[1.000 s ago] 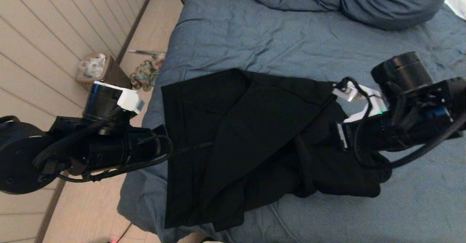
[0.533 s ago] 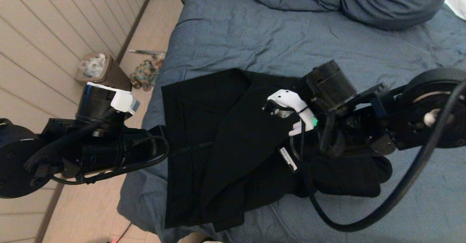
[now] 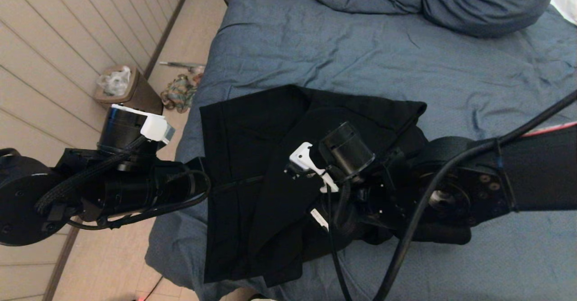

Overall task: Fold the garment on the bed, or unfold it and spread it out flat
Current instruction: Unfold the black sweatshirt

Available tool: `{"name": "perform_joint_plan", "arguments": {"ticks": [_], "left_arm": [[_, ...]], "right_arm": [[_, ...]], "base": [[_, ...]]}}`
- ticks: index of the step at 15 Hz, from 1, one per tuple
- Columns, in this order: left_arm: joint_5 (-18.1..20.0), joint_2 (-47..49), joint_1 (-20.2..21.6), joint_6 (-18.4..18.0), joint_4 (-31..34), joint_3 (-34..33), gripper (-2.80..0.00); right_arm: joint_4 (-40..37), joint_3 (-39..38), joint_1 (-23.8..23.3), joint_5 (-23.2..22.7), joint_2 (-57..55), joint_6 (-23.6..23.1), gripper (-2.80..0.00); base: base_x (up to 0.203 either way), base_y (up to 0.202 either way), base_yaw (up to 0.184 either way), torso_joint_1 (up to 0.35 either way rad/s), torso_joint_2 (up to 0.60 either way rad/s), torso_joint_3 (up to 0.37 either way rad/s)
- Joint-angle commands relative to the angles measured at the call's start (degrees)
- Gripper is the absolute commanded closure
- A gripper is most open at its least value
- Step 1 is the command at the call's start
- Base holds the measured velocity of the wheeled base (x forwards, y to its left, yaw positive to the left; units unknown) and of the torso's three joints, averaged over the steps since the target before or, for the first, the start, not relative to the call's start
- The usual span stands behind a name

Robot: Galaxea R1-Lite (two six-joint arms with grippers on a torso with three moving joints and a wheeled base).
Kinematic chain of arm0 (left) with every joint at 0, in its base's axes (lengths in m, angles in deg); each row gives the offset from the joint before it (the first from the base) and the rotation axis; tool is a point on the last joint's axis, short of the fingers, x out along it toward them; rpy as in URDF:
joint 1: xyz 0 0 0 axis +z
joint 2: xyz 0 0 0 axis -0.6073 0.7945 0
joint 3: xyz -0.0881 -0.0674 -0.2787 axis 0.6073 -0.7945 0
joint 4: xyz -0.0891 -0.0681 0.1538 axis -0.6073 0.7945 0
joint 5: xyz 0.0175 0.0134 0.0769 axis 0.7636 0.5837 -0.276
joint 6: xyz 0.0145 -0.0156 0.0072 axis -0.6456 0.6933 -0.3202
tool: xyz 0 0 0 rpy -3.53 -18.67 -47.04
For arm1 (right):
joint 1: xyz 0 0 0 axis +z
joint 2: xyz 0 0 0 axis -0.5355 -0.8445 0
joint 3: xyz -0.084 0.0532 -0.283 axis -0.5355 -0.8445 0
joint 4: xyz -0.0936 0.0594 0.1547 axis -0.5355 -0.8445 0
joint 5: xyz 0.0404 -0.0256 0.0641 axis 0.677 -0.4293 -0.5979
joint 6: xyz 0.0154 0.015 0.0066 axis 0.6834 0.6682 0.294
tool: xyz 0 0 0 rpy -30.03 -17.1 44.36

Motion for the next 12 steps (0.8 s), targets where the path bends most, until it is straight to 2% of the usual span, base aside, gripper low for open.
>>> {"name": "perform_joint_plan", "arguments": {"ticks": [1, 4, 6, 9, 12], "left_arm": [[-0.03, 0.00, -0.04, 0.25, -0.08, 0.03, 0.00], [0.03, 0.05, 0.04, 0.25, -0.08, 0.03, 0.00], [0.08, 0.09, 0.04, 0.25, -0.08, 0.03, 0.00], [0.08, 0.28, 0.04, 0.25, -0.08, -0.06, 0.00], [0.08, 0.62, 0.04, 0.25, -0.08, 0.03, 0.00]], "right_arm": [[6.76, -3.66, 0.74, 3.70, -1.62, -2.60, -2.80], [26.60, -13.89, 1.59, 9.24, -0.95, -12.36, -2.80], [28.05, -14.22, 1.54, 9.94, -1.18, -13.87, -2.80], [28.37, -10.45, 1.38, 10.10, -4.42, -14.04, -2.80], [28.33, -12.00, 1.85, 10.03, -1.94, -14.22, -2.80]], "base": [[0.000, 0.000, 0.000, 0.000, 0.00, 0.000], [0.000, 0.000, 0.000, 0.000, 0.00, 0.000], [0.000, 0.000, 0.000, 0.000, 0.00, 0.000], [0.000, 0.000, 0.000, 0.000, 0.00, 0.000], [0.000, 0.000, 0.000, 0.000, 0.00, 0.000]]}}
